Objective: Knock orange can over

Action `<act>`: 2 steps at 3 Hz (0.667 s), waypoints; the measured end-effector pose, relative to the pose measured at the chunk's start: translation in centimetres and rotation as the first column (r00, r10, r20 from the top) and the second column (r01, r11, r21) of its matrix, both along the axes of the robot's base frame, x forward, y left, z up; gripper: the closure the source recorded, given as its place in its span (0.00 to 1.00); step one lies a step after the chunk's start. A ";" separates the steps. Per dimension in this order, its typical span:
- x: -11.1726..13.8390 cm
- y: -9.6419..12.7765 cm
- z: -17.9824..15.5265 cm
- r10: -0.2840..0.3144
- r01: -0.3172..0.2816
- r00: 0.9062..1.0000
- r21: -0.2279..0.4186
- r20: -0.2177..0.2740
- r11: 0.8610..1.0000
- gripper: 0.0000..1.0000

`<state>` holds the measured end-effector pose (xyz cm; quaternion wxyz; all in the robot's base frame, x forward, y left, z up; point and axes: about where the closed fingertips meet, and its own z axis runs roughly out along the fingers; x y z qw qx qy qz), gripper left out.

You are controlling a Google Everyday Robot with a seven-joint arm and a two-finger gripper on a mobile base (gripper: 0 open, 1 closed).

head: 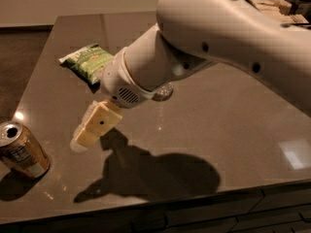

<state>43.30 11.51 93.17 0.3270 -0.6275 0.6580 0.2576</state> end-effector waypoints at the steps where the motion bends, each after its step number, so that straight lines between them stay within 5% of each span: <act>1: -0.4 3.4 -1.8 0.052 -0.052 0.999 0.014 -0.007 0.999 0.00; 2: -1.5 6.8 -3.2 0.127 -0.126 0.992 0.015 -0.023 0.992 0.00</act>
Offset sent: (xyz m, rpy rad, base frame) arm -0.0305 0.1153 -0.0547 0.0138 0.0634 0.2405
